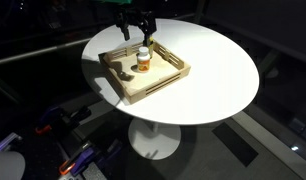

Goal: Take the lid off the white bottle

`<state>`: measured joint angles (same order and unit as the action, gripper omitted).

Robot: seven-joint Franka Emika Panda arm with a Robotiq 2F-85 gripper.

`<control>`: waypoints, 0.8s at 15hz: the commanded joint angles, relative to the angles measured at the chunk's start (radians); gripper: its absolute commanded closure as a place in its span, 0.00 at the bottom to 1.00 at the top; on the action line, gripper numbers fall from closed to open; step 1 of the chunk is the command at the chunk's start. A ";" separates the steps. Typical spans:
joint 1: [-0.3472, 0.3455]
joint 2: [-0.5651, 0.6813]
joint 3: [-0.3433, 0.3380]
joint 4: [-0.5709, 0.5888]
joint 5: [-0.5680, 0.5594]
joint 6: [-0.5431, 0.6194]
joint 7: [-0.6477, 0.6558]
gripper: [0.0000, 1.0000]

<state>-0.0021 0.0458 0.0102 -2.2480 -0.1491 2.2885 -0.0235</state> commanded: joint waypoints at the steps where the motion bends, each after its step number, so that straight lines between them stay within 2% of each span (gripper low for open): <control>1: 0.000 0.075 -0.003 0.061 0.016 0.004 -0.024 0.00; 8: -0.002 0.150 0.000 0.124 0.029 0.015 -0.051 0.00; 11: -0.004 0.163 0.002 0.141 0.039 0.009 -0.059 0.09; 12: -0.003 0.165 0.002 0.143 0.040 0.008 -0.062 0.15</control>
<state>-0.0021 0.1906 0.0102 -2.1406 -0.1414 2.3056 -0.0466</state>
